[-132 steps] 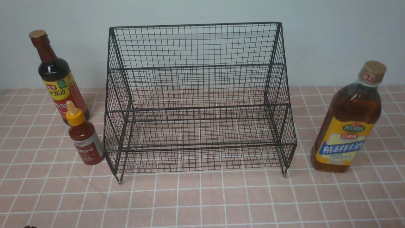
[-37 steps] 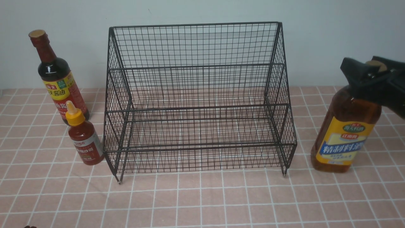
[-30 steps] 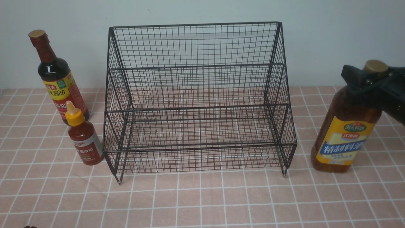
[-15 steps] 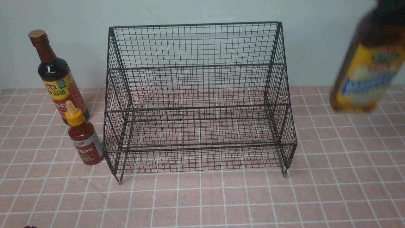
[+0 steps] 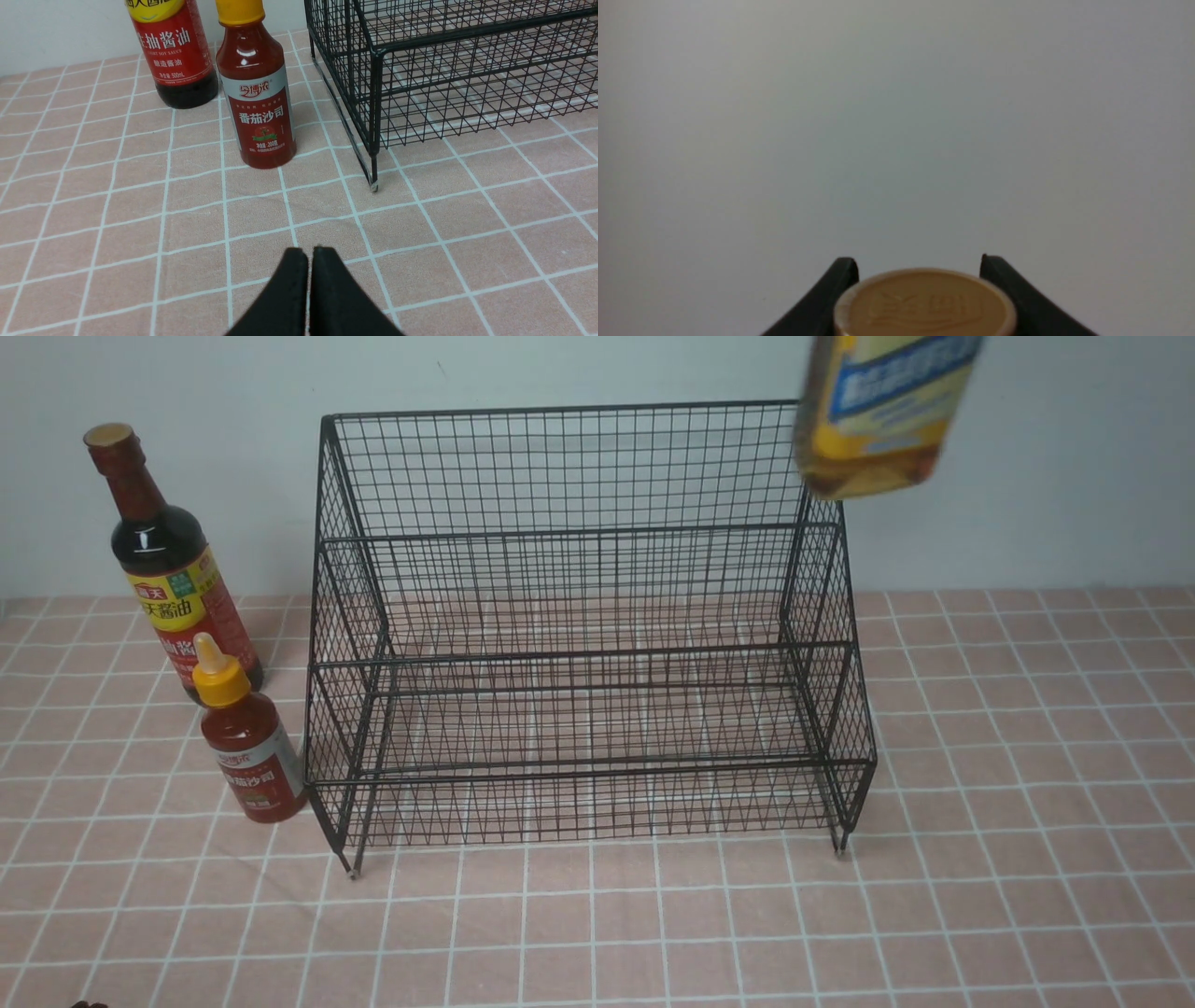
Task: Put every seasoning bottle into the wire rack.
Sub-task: Use the right arm to put the condiment bottle back on the shelf
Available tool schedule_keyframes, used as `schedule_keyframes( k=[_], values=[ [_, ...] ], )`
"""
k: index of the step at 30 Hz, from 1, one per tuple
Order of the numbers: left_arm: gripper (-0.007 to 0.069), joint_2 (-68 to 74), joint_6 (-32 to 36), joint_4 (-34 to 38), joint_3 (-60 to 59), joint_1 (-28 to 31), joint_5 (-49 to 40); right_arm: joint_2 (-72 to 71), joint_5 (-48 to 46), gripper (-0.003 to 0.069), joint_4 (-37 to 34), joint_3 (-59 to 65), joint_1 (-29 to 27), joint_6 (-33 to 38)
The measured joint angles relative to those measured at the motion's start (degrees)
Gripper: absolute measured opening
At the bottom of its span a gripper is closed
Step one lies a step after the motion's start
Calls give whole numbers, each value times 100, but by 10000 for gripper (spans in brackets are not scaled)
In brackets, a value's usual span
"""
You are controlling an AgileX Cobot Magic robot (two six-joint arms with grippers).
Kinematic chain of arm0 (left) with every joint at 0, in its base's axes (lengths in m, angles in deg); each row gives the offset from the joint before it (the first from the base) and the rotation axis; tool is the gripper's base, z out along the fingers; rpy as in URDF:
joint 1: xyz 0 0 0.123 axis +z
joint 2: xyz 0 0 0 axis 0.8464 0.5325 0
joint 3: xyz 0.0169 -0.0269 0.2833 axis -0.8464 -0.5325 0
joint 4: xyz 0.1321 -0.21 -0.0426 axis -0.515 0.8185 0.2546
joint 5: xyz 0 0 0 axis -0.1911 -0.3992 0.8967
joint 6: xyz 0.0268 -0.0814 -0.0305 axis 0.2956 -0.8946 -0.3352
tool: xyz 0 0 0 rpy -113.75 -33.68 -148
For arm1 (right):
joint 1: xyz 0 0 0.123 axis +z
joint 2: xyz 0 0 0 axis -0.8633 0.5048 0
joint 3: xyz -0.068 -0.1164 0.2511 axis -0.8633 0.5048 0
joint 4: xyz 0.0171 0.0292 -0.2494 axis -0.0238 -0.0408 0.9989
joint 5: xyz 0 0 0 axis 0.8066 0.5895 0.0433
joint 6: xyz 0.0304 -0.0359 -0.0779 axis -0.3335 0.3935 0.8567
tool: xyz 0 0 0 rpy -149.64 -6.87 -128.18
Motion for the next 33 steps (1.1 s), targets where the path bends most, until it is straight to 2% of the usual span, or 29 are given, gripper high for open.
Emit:
schedule_keyframes(
  k=[5, 16, 24, 33],
  values=[
    [-7, 0, 0, 0, 0, 0, 0, 559, -7, 313, 4, -47, 243, -81],
    [-7, 0, 0, 0, 0, 0, 0, 812, 134, 313, -191, -173, 248, -20],
    [-7, 0, 0, 0, 0, 0, 0, 1096, 134, 313, -781, -597, 170, 739],
    [-7, 0, 0, 0, 0, 0, 0, 1757, 215, 313, -1257, -1315, 87, 890]
  ],
)
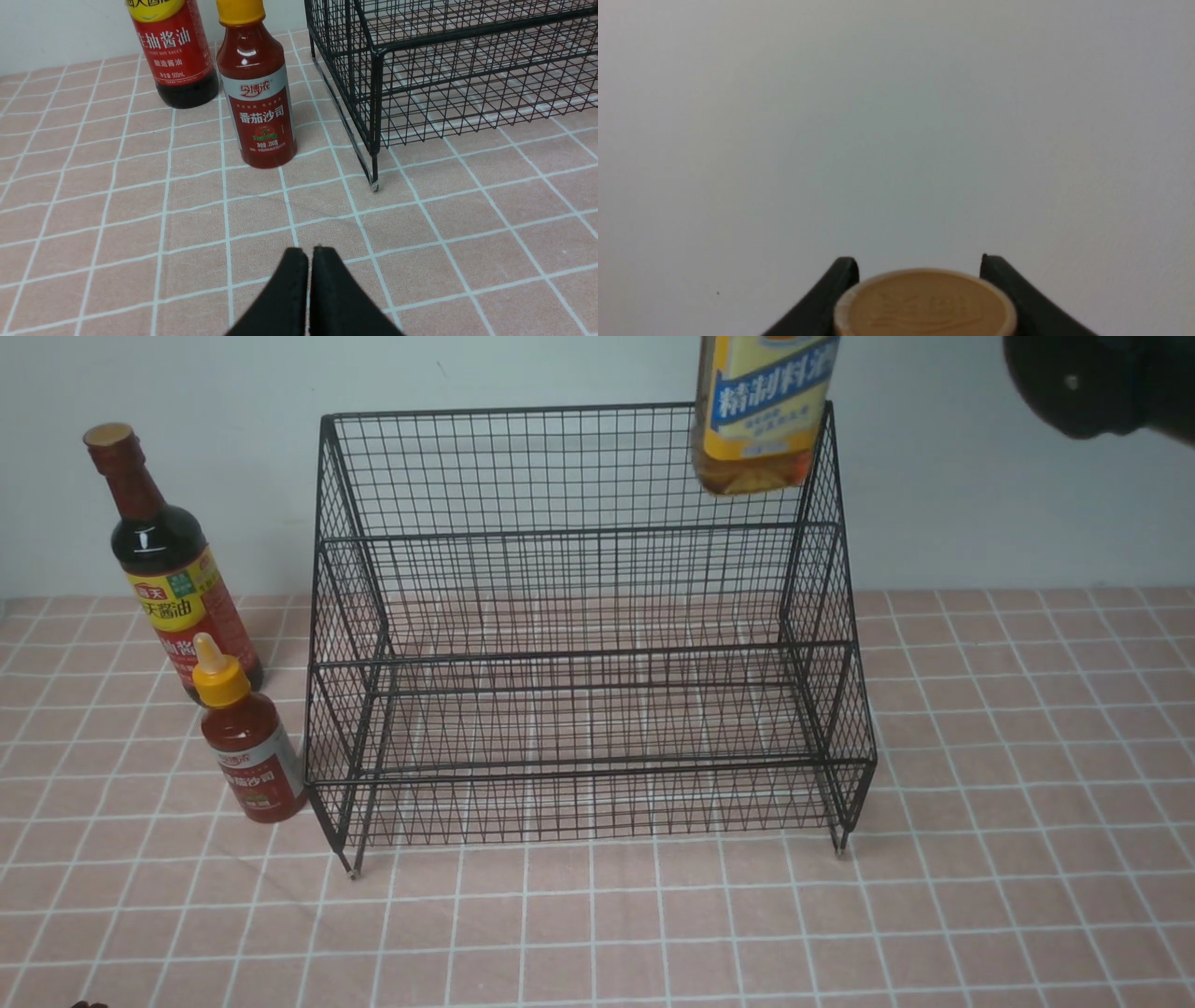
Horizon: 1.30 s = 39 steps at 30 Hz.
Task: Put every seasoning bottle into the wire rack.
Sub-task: Use the right arm to put the condiment bottle back on the shelf
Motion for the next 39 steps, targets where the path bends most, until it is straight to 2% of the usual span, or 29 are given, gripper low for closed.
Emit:
schedule_keyframes(
  k=[7, 15, 24, 32, 36, 39],
  values=[
    [-7, 0, 0, 0, 0, 0, 0, 342, -362, 313, -65, 5, 0, -75],
    [-7, 0, 0, 0, 0, 0, 0, 411, -736, 311, -90, 298, 7, -737],
    [-7, 0, 0, 0, 0, 0, 0, 416, -892, 311, -103, 930, 7, -368],
    [-7, 0, 0, 0, 0, 0, 0, 530, -869, 311, 121, 987, 7, -398],
    [-7, 0, 0, 0, 0, 0, 0, 525, -689, 350, 135, 961, 18, -436],
    [-7, 0, 0, 0, 0, 0, 0, 400, -552, 426, 132, 915, 27, -476]
  ],
)
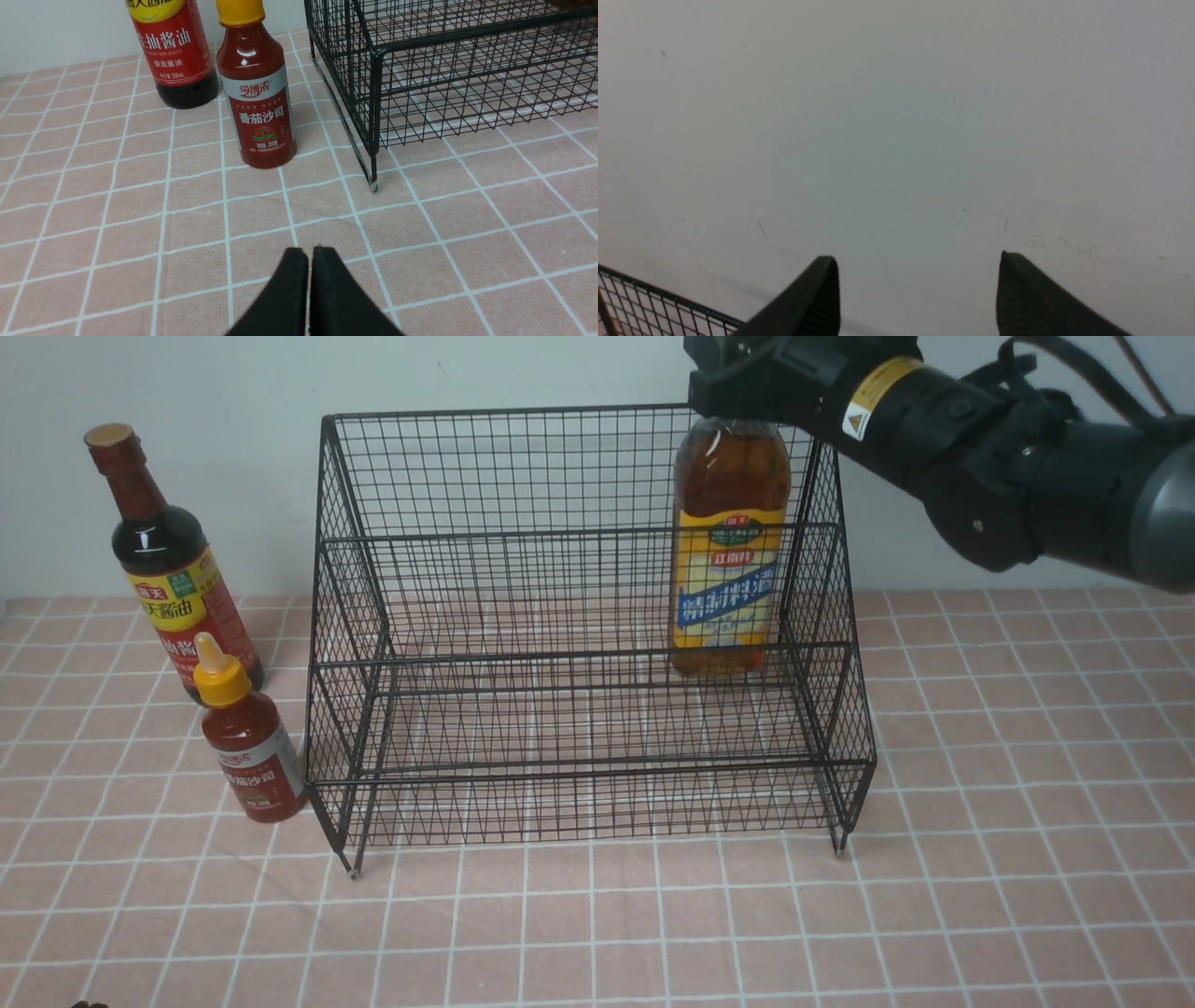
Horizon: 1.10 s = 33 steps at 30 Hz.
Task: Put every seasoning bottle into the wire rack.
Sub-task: Use the right arm to put the condiment bottle back on the shelf, then use the left arm to grab the condiment bottle closest to it
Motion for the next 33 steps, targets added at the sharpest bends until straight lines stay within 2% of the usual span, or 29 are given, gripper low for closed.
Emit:
schedule_keyframes(
  k=[5, 12, 13, 16, 19, 21, 22, 25, 29, 33],
  values=[
    [-7, 0, 0, 0, 0, 0, 0, -239, -363, 456, -25, 0, 25, -47],
    [-7, 0, 0, 0, 0, 0, -2, -1485, -2088, 445, 108, 0, 24, -60],
    [-7, 0, 0, 0, 0, 0, -2, -2020, -2804, 403, 227, 0, 24, -60],
    [-7, 0, 0, 0, 0, 0, -2, -2699, -4005, 309, 354, 0, 24, -60],
    [-7, 0, 0, 0, 0, 0, -2, -3598, -5456, 138, 365, 0, 24, 24],
    [-7, 0, 0, 0, 0, 0, -2, -4089, -6159, 56, 241, 0, 24, 87],
    [-7, 0, 0, 0, 0, 0, -2, -4572, -6799, 15, 14, -8, 24, 193],
    [-7, 0, 0, 0, 0, 0, -2, -5393, -7543, -8, -463, 73, 24, 417],
    [-7, 0, 0, 0, 0, 0, -2, -6560, -7546, -12, -916, 773, 24, 481],
    [-7, 0, 0, 0, 0, 0, -2, -7747, -6814, -13, -1110, 1930, 24, 481]
  ],
)
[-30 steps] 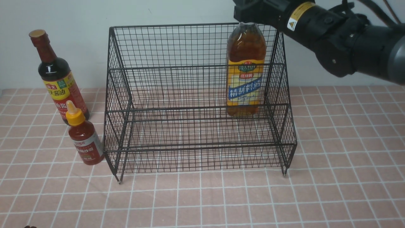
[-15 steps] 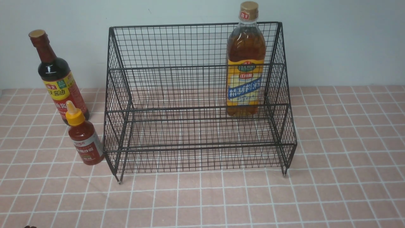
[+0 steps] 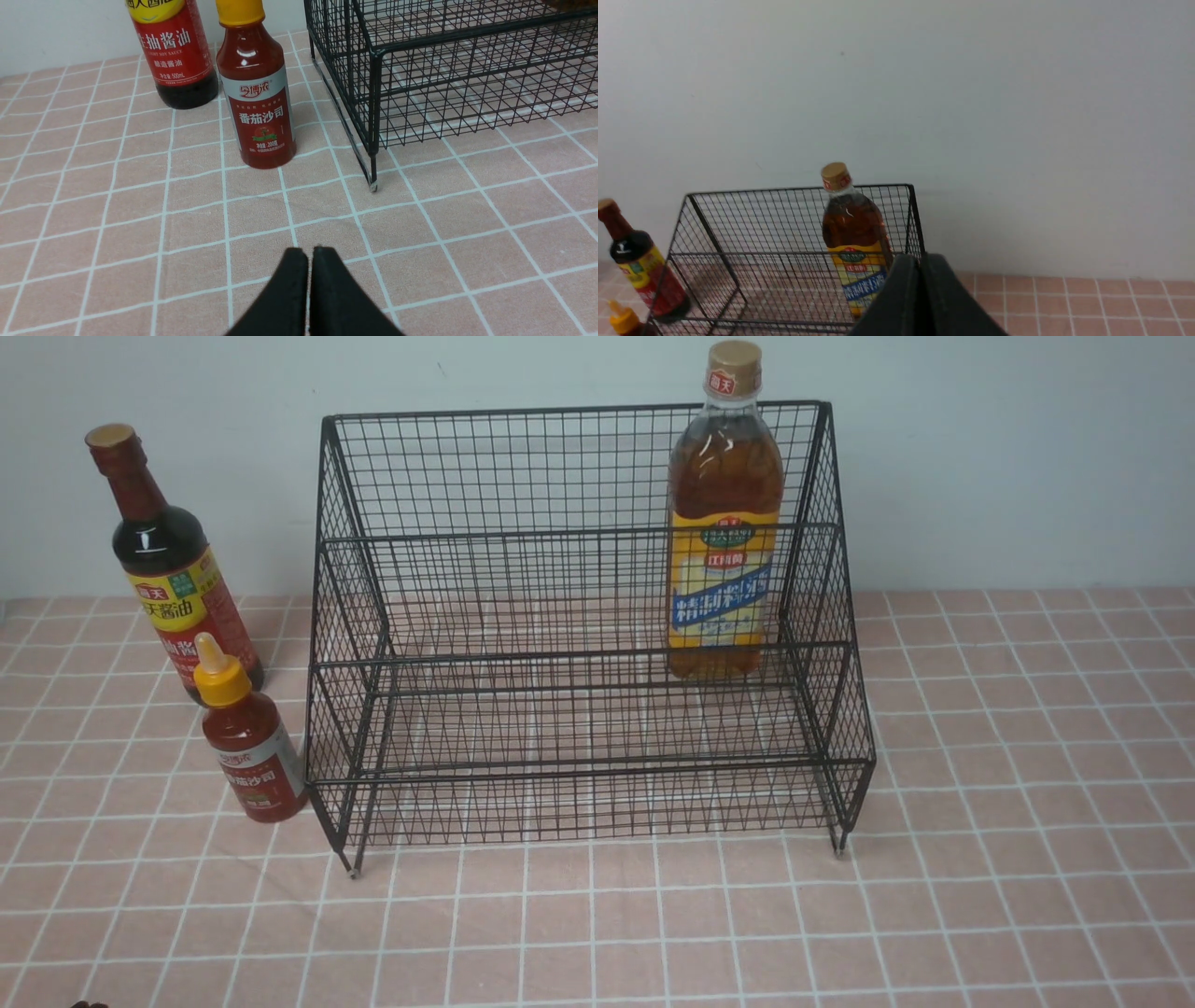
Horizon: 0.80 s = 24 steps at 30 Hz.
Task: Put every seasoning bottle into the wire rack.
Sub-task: Use the left arm to grab the condiment bottle closest to it
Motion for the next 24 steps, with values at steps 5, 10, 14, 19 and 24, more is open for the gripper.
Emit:
schedule_keyframes(
  k=[5, 10, 14, 19, 24],
  values=[
    [-7, 0, 0, 0, 0, 0, 0, -1616, 1634, -13, -40, 1607, 0, 17],
    [-7, 0, 0, 0, 0, 0, -5, -2770, 2831, -13, -206, 2864, 0, 5],
    [-7, 0, 0, 0, 0, 0, -5, -3163, 3375, -13, -213, 3600, 0, 5],
    [-7, 0, 0, 0, 0, 0, -5, -3181, 4118, -13, -213, 4294, 0, 5],
    [-7, 0, 0, 0, 0, 0, -5, -3181, 5145, -13, -289, 4837, 0, 77]
  ],
)
